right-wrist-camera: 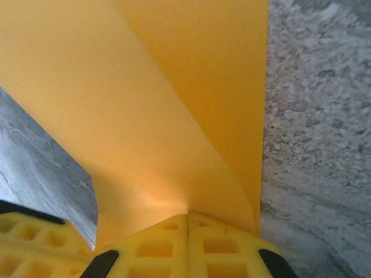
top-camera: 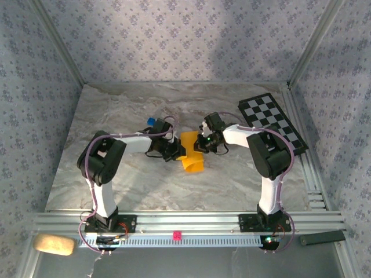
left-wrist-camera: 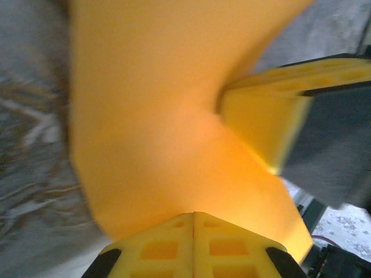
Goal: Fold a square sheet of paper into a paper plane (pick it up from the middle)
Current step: First fold the square sheet of paper in half at the center of the table.
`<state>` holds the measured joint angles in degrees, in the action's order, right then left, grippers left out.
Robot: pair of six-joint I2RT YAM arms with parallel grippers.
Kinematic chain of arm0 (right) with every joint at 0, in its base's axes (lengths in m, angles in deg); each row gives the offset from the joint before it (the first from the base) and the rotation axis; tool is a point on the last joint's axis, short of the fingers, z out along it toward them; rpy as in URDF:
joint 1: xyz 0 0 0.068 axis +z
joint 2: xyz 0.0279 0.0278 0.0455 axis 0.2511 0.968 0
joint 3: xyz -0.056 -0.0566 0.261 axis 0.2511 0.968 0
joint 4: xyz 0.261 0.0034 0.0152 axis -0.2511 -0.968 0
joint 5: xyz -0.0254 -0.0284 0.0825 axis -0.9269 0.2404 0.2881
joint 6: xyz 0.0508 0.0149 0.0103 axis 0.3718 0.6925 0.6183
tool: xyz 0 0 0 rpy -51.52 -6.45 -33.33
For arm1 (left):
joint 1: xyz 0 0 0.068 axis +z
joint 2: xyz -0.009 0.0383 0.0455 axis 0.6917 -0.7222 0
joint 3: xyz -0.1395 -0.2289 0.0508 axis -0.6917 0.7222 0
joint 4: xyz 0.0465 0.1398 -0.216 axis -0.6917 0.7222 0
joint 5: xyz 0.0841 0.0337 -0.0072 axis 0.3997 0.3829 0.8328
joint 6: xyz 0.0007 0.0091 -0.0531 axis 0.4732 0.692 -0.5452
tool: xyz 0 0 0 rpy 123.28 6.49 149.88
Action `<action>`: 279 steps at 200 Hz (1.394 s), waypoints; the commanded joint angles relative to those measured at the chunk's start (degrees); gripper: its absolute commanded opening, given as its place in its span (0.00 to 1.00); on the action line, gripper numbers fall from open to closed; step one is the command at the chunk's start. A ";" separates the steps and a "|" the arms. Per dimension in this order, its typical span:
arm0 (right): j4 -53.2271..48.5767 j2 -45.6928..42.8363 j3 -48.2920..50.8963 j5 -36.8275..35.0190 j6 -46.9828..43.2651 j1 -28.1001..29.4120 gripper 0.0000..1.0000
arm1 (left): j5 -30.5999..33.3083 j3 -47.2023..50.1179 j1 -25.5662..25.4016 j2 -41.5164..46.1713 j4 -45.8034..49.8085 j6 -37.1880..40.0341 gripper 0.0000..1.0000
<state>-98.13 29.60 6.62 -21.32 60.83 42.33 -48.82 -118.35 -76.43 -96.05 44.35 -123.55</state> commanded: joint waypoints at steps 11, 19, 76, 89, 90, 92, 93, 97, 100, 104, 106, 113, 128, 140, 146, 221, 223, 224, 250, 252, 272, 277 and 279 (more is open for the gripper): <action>-8.72 2.41 3.47 -6.10 0.79 0.38 0.00 | 2.20 3.36 0.09 -1.53 0.18 2.95 0.06; -8.68 2.31 3.73 -6.21 0.82 0.38 0.00 | 2.29 4.11 0.11 -1.57 0.07 3.78 0.06; -8.28 1.85 4.46 -6.49 1.32 0.38 0.00 | 1.82 4.14 -0.06 3.82 -2.40 2.44 0.08; -8.30 1.48 4.53 -6.51 1.40 0.33 0.00 | 1.42 3.28 -0.16 5.62 -3.32 0.93 0.09; -8.29 1.50 4.53 -6.55 1.40 0.38 0.00 | 1.35 3.18 -0.14 5.72 -3.39 0.78 0.09; -8.31 1.45 4.53 -6.57 1.36 0.37 0.00 | 1.29 3.01 -0.14 5.90 -3.50 0.59 0.09; -8.30 1.44 4.53 -6.58 1.38 0.39 0.00 | 1.24 2.96 -0.18 5.99 -3.52 0.52 0.10; -8.28 1.38 4.53 -6.52 1.49 0.40 0.00 | 1.06 2.70 -0.27 6.22 -3.66 -0.03 0.10; -8.28 1.35 4.55 -6.58 1.49 0.36 0.00 | 0.76 2.40 -0.29 6.32 -3.82 -0.52 0.10; -8.25 1.30 4.53 -6.64 1.58 0.42 0.00 | 0.21 2.14 -0.34 6.34 -4.22 -1.02 0.10; -8.21 1.29 4.59 -6.71 1.65 0.42 0.00 | -0.16 2.02 -0.39 6.30 -4.42 -1.25 0.10; -8.11 1.10 4.61 -6.67 1.80 0.42 0.00 | -0.95 1.71 -0.72 5.97 -4.99 -1.69 0.10; -7.90 0.88 4.81 -7.14 2.10 0.42 0.00 | -1.70 1.67 -1.26 4.94 -5.46 -2.46 0.10; -7.78 0.69 4.96 -7.37 2.19 0.38 0.00 | -1.95 2.45 -1.52 4.01 -6.37 -3.08 0.10; -7.76 0.59 5.12 -7.44 2.23 0.33 0.00 | -2.15 3.14 -1.61 3.53 -7.17 -3.67 0.10; -7.28 0.02 6.61 -8.21 2.41 0.37 0.00 | 1.78 11.58 -3.85 0.84 -4.42 0.32 0.08; -7.24 -0.02 6.63 -8.29 2.47 0.41 0.00 | 1.86 11.72 -3.84 0.93 -4.40 0.45 0.08; -7.19 -0.04 6.68 -8.31 2.47 0.37 0.00 | 1.92 11.85 -3.87 0.95 -4.41 0.50 0.08; -6.84 0.02 6.94 -8.26 2.81 0.34 0.00 | 2.22 11.82 -4.03 3.00 -3.99 1.07 0.09; -6.91 -0.02 6.98 -8.26 2.77 0.38 0.00 | 2.19 11.74 -4.13 3.33 -3.98 1.03 0.09; -6.67 -0.19 7.21 -8.32 2.84 0.37 0.00 | 2.15 10.44 -4.55 6.11 -3.64 0.89 0.11; -6.65 -0.15 7.25 -8.31 2.90 0.42 0.00 | 2.04 10.10 -4.63 6.66 -3.66 0.77 0.12; -6.62 -0.15 7.25 -8.33 2.90 0.38 0.00 | 1.95 9.99 -4.72 6.86 -3.73 0.69 0.12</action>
<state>-96.35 27.00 10.24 -22.98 63.19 42.51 -47.47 -108.73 -80.01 -92.47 35.46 -123.57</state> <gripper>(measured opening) 0.052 0.108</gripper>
